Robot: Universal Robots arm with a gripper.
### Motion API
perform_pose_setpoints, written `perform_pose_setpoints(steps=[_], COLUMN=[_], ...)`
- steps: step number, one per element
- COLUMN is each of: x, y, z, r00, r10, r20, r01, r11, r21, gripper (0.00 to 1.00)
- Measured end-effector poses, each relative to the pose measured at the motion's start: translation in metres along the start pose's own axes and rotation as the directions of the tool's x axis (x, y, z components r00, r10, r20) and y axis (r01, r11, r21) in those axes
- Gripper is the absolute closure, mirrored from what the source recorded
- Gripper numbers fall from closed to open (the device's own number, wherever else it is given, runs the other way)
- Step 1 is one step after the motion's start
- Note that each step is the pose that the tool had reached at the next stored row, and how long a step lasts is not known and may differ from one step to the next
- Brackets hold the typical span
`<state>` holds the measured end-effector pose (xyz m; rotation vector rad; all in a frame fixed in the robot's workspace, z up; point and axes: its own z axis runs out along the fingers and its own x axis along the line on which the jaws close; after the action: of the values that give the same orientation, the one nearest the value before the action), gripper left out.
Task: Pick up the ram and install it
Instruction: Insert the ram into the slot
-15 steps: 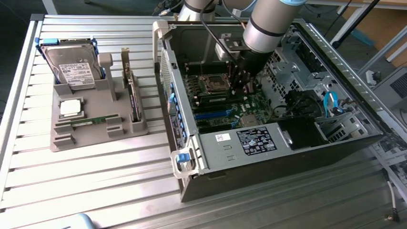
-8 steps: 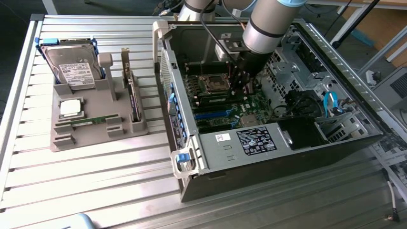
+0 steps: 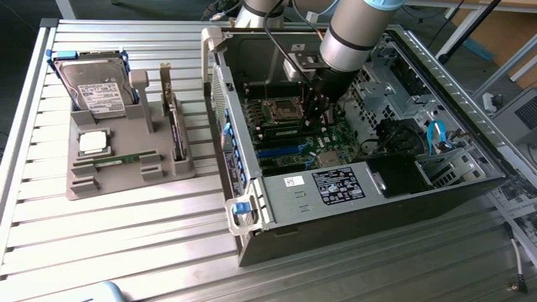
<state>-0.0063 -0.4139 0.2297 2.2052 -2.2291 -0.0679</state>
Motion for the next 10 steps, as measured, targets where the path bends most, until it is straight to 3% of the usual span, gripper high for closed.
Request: perform_pose_setpoints(steps=[7, 10], x=[0.0, 0.0], y=[-0.0001, 0.0], z=[0.0001, 0.0001], r00=[1.0, 1.0], r10=[0.0, 0.0], r20=[0.0003, 0.0002], r01=[0.0, 0.0], r11=[1.0, 1.0], r21=[0.0002, 0.0001], gripper=[0.87, 0.75])
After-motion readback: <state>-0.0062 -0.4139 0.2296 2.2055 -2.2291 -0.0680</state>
